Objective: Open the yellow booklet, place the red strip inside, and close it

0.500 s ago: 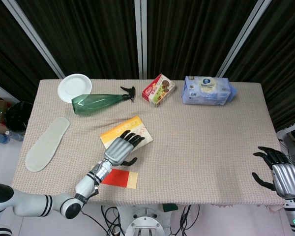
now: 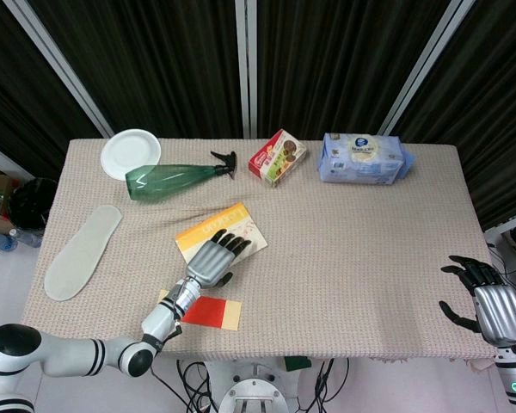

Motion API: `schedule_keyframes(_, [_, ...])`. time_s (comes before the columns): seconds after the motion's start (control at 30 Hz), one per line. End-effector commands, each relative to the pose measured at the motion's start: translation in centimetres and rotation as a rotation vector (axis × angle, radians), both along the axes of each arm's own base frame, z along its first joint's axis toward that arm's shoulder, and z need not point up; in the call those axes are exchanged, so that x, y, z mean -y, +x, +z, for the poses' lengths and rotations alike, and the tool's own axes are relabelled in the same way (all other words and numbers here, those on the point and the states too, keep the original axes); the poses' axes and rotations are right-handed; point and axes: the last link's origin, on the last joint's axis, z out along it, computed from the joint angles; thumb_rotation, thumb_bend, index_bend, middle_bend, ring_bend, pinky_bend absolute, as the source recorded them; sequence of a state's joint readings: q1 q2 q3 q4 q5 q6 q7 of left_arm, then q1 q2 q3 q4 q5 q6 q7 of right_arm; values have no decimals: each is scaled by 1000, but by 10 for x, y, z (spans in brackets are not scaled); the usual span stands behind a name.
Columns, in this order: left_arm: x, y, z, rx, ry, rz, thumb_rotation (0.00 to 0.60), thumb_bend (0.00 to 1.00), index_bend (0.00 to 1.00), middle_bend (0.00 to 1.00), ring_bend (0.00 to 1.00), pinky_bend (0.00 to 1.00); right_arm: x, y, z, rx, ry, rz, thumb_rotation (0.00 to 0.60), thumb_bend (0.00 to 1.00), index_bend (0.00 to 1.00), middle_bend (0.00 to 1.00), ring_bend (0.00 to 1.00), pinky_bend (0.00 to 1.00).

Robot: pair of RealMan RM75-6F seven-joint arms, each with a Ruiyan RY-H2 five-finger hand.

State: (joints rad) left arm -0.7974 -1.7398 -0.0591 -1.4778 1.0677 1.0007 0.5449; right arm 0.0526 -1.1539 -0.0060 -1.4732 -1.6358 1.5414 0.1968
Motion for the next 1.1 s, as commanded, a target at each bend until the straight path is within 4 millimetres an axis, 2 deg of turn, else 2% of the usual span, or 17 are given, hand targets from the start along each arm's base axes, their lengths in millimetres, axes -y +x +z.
schedule_keyframes(0.03, [0,-1,0,-2,0,5,600,332,91,124,106,93,0,0,0,0,1,-2,600,212,322,177,168,212])
schedule_keyframes(1.1, [-10,-4,-6,-23,3,58,600,367,91,124,106,94,-2,-3,1,6,-3,-6,600,212,322,177,168,211])
